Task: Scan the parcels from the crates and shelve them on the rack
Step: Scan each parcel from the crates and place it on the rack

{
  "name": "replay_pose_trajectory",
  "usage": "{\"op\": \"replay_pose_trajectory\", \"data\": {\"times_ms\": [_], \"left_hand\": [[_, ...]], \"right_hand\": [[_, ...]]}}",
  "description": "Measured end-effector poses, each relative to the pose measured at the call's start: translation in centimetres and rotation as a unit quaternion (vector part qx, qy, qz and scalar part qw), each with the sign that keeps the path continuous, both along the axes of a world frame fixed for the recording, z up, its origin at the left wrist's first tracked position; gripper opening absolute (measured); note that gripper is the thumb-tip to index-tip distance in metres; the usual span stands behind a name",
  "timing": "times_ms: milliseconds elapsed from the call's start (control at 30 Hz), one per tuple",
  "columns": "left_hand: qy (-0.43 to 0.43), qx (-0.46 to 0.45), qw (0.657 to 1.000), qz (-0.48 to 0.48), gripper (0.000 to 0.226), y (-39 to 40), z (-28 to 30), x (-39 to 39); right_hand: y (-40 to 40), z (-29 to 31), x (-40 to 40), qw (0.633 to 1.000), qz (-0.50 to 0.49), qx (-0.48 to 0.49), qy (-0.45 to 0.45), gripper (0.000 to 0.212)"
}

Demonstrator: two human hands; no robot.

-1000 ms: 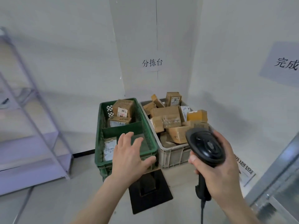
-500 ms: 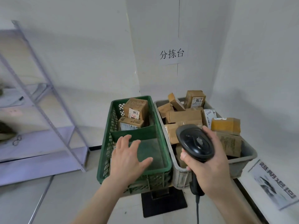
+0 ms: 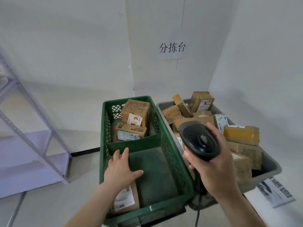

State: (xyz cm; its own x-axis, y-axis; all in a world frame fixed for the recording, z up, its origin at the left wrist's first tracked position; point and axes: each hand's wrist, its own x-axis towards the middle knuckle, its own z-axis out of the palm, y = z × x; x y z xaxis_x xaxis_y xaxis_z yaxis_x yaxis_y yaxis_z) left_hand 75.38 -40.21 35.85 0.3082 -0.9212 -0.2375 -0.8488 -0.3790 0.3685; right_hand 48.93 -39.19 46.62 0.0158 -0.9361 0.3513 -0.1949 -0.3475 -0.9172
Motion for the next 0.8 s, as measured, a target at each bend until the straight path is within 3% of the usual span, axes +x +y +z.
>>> {"op": "replay_pose_trajectory", "data": {"times_ms": [133,433,667,800], "left_hand": [[-0.001,0.062,0.997,-0.041,0.105,-2.0,-2.4,2.0],[0.016,0.224,0.968,-0.116,0.045,-4.2,-4.8,3.7],[-0.028,0.253,0.955,-0.152,0.063,-4.6,-5.8,3.6],[-0.037,0.248,0.955,-0.158,0.067,-4.3,-6.1,3.4]], "right_hand": [[-1.5,-0.4,2.3,1.0,-0.017,-0.021,0.014,0.084],[-4.3,-1.7,4.2,1.0,-0.024,-0.001,0.01,0.081],[-5.0,-2.1,5.0,1.0,-0.016,0.003,0.02,0.089],[-5.3,-2.4,4.9,1.0,-0.001,0.006,0.007,0.082]]}}
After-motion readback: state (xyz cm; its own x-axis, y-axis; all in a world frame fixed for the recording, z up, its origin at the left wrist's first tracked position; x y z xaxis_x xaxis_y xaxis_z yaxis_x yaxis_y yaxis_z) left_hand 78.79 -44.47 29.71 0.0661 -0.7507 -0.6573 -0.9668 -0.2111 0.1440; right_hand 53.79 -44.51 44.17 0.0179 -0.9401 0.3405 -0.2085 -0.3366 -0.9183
